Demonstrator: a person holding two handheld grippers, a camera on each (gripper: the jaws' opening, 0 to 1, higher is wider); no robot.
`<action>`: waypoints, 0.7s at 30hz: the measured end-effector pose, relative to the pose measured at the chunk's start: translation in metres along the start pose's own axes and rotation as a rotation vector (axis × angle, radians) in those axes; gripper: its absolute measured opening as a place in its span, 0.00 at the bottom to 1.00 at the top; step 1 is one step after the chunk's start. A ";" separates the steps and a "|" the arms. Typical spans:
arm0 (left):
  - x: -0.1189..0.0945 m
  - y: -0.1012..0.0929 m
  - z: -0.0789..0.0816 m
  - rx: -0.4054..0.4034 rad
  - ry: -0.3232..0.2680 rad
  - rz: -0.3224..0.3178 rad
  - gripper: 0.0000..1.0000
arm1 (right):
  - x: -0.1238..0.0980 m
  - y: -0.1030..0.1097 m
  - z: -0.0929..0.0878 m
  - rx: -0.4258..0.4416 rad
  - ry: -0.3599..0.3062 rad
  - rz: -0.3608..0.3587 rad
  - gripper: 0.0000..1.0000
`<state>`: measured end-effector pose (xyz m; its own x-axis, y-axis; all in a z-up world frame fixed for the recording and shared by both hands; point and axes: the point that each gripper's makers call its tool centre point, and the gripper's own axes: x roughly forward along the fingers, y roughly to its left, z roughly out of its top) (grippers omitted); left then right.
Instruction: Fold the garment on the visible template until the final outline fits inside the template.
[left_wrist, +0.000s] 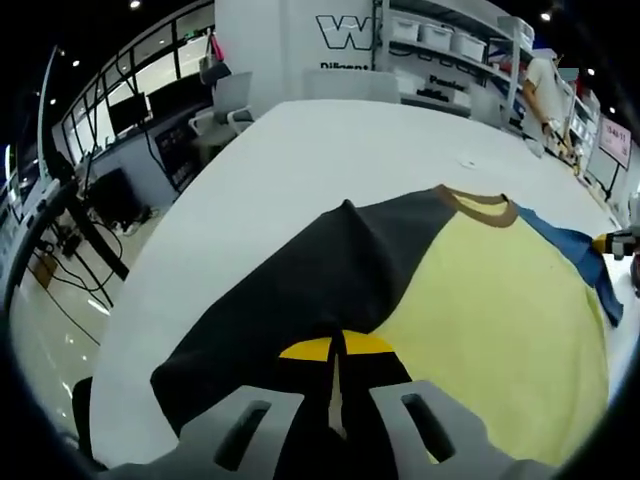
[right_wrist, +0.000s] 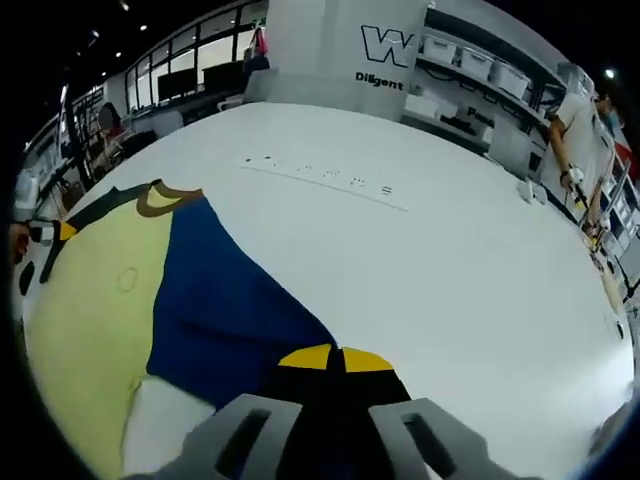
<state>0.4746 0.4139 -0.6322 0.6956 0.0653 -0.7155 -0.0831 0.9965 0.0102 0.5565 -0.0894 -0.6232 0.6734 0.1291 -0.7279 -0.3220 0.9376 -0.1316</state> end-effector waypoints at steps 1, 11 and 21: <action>0.000 0.000 0.000 0.000 0.000 0.000 0.05 | 0.002 -0.003 0.001 -0.007 -0.003 -0.011 0.00; 0.000 0.001 -0.001 -0.005 0.005 0.003 0.05 | 0.006 -0.019 -0.002 0.010 0.003 -0.075 0.00; 0.000 0.001 -0.001 -0.009 0.004 0.004 0.05 | -0.039 -0.019 -0.014 0.226 -0.047 -0.044 0.32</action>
<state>0.4733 0.4145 -0.6327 0.6925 0.0686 -0.7181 -0.0920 0.9957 0.0064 0.5270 -0.1170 -0.6019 0.7152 0.0960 -0.6923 -0.1374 0.9905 -0.0046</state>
